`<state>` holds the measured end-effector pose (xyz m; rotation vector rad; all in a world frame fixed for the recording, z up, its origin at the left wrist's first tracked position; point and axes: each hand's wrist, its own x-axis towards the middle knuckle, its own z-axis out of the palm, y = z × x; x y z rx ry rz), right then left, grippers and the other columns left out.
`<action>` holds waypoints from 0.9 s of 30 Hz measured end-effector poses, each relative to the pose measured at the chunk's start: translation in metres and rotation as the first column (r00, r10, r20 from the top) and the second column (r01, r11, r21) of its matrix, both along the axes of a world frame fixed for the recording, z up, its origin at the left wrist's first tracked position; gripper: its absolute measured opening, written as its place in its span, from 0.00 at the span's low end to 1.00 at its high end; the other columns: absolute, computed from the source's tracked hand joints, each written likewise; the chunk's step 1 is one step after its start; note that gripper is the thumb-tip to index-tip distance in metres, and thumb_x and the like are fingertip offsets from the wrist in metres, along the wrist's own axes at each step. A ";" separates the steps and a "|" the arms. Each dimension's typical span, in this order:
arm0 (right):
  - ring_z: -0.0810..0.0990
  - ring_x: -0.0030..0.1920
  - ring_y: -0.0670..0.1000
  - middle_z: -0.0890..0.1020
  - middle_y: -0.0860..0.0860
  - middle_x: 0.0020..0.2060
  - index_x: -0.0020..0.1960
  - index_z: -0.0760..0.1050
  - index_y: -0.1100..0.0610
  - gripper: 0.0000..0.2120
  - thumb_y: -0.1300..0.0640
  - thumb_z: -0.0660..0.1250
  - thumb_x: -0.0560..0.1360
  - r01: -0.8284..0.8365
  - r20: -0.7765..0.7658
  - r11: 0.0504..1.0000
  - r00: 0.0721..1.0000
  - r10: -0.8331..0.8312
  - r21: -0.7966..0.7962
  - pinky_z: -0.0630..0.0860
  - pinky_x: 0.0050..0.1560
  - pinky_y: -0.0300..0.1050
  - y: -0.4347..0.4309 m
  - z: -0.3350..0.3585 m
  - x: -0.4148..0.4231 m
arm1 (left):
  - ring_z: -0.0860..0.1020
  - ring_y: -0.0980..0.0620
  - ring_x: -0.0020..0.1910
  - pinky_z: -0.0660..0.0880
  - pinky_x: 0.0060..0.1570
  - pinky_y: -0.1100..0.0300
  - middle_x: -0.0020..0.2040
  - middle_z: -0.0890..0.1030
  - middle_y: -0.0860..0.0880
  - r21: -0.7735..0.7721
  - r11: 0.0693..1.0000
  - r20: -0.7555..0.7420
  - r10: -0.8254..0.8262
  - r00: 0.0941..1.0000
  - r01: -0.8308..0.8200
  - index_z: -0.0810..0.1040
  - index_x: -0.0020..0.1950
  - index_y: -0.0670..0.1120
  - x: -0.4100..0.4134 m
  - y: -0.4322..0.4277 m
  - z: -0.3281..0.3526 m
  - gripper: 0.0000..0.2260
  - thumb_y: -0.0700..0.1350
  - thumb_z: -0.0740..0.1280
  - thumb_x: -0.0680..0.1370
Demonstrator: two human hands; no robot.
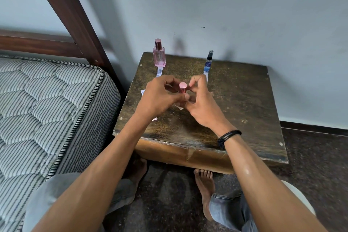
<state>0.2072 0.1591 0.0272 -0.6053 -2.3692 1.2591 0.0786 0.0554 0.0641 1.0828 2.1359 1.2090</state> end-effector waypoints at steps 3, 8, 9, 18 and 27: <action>0.84 0.49 0.60 0.82 0.51 0.56 0.57 0.56 0.49 0.23 0.61 0.70 0.78 -0.010 -0.001 0.999 1.000 0.010 -0.042 0.80 0.51 0.64 -0.003 -0.002 -0.003 | 0.80 0.65 0.42 0.69 0.39 0.79 0.43 0.84 0.55 -0.029 0.999 -0.048 0.015 0.999 -0.017 0.83 0.48 0.49 0.001 -0.002 0.001 0.12 0.46 0.81 0.69; 0.84 0.52 0.49 0.81 0.50 0.60 0.58 0.55 0.51 0.22 0.66 0.68 0.79 -0.025 0.012 0.995 1.000 0.026 -0.100 0.81 0.57 0.54 -0.004 0.000 -0.004 | 0.77 0.66 0.41 0.68 0.38 0.78 0.42 0.82 0.57 -0.039 0.999 -0.105 0.029 0.994 -0.033 0.82 0.49 0.49 0.001 -0.003 0.001 0.13 0.47 0.81 0.69; 0.84 0.52 0.49 0.82 0.50 0.61 0.58 0.56 0.51 0.22 0.66 0.67 0.79 -0.028 0.014 0.993 0.999 0.030 -0.114 0.81 0.58 0.55 -0.004 0.000 -0.005 | 0.77 0.66 0.41 0.68 0.38 0.77 0.42 0.82 0.57 -0.039 0.999 -0.111 0.028 0.993 -0.033 0.82 0.48 0.49 0.001 -0.003 0.001 0.13 0.47 0.81 0.69; 0.78 0.64 0.43 0.79 0.45 0.64 0.61 0.62 0.48 0.24 0.64 0.73 0.76 -0.037 0.185 0.986 0.980 0.067 -0.161 0.71 0.63 0.36 0.017 0.010 0.007 | 0.80 0.55 0.47 0.74 0.46 0.62 0.45 0.83 0.54 -0.094 0.996 -0.179 -0.021 0.984 0.004 0.80 0.47 0.47 0.000 -0.004 0.003 0.15 0.51 0.81 0.69; 0.77 0.45 0.41 0.81 0.42 0.46 0.52 0.83 0.48 0.07 0.59 0.71 0.78 0.237 0.283 0.963 0.922 -0.265 0.132 0.68 0.42 0.33 0.048 0.004 0.027 | 0.81 0.55 0.48 0.78 0.54 0.49 0.45 0.84 0.55 -0.146 0.989 -0.153 -0.050 0.987 0.028 0.80 0.46 0.50 -0.003 -0.006 0.008 0.17 0.55 0.81 0.67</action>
